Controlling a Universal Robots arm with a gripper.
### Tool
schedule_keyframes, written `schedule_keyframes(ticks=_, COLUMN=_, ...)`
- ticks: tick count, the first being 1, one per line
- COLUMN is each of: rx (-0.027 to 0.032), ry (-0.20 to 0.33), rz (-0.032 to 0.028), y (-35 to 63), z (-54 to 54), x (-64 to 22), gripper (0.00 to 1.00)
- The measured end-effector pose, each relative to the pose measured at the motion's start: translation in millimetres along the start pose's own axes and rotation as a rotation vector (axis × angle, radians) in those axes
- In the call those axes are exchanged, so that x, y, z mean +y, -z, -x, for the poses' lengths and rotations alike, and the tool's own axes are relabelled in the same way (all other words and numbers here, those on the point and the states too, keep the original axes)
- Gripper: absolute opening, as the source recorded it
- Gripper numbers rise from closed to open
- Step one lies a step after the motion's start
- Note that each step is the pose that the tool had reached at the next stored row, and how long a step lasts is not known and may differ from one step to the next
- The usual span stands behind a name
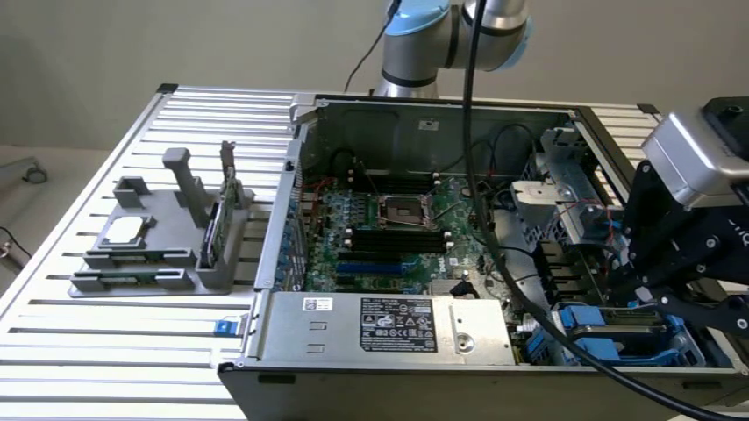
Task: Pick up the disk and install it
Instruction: 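Insert the second disk wire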
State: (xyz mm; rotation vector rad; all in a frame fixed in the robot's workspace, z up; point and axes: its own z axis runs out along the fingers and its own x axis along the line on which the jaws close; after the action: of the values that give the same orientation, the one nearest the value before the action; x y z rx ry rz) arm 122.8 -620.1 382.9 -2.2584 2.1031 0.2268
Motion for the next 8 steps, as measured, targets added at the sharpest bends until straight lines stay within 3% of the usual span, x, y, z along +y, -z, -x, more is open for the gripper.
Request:
schedule_keyframes(ticks=3, rx=0.0001, ry=0.002, rz=0.0002, y=-5.4, z=-0.5, x=-0.4, gripper=0.11)
schedule_keyframes(ticks=8, rx=0.0003, ry=0.006, rz=0.0008, y=-14.6, z=-0.6, x=-1.0, gripper=0.11)
